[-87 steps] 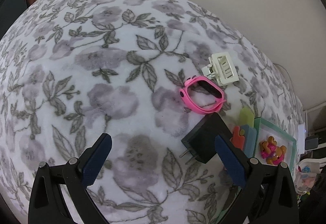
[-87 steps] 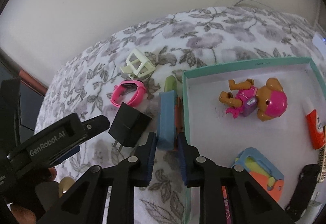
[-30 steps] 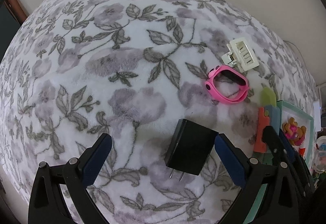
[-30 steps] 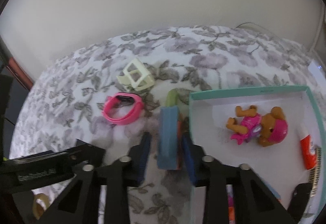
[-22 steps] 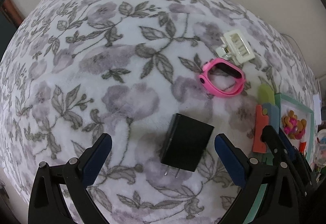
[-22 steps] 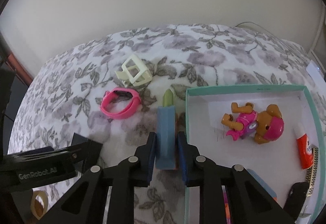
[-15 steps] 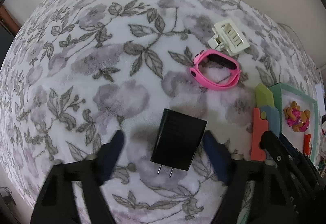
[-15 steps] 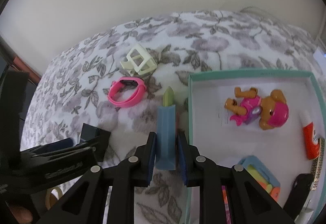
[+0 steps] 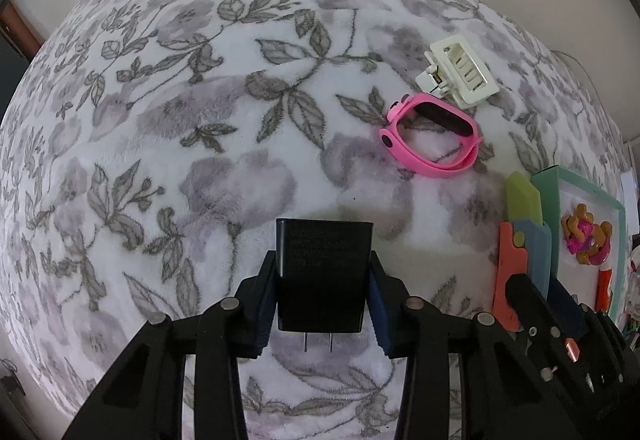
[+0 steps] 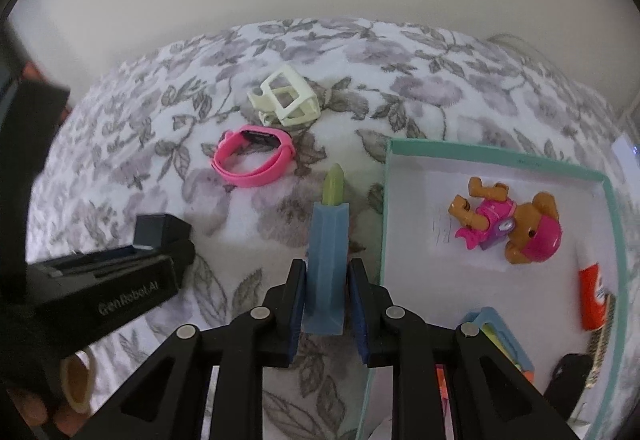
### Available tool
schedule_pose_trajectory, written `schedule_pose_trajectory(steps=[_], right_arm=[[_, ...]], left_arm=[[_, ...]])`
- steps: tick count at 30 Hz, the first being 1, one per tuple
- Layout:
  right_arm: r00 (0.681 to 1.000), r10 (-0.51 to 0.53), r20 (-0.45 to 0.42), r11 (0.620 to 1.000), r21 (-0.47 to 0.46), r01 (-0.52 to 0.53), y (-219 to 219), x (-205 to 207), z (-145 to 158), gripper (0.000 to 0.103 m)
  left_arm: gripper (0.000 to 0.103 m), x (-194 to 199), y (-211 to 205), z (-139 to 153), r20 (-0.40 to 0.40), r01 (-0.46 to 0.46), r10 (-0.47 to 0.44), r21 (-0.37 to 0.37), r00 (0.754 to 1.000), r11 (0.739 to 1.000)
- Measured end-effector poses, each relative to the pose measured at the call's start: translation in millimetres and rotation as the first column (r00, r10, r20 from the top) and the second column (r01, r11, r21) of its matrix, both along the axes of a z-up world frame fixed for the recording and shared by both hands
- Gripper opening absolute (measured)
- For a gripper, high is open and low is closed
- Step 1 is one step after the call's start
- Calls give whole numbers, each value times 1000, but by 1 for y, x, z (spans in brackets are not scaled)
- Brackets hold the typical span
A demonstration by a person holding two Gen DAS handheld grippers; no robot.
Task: Organize rigid objects
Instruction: 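Carry the black charger and blue-orange toy over the tray with both tools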
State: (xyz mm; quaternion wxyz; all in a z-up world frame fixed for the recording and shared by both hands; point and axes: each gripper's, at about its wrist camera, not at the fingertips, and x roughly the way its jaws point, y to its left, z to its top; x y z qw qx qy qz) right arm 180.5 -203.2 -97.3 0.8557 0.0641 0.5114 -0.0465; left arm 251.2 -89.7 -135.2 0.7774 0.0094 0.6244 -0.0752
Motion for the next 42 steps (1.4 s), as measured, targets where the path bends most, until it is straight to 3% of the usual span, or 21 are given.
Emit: schedule_pose_trajectory(steps=[4,7,17,22,26,35,42], right_arm=[[999,33,-16,997,-69,-34,10,2,-4,25],[998,29,-47,999,-32,-31,9,4,-13,28],[1000,14,-12,1000,-22,-14,6,1,-12,24],[1000,-13,7,998,62,13,-4,-1,-8,22],[999,-43,29,989,140,39,-13,-3,0,22],[987,-83,136,974,221,51,-30,-16,42,22],[947,-159,279,976,191,108,-62,-43,103,22]], left_arm=[[42,-1,6,0,3,-9,9,-4,1000,1000],[42,1,12,3,3,-12,12,-5,1000,1000],[42,2,12,5,13,-20,20,-2,1000,1000],[42,3,18,11,33,-62,62,-3,998,998],[42,5,30,27,58,-104,107,-50,993,993],[42,-1,42,77,150,-137,157,-139,976,981],[42,-14,31,128,257,-103,149,-184,955,978]])
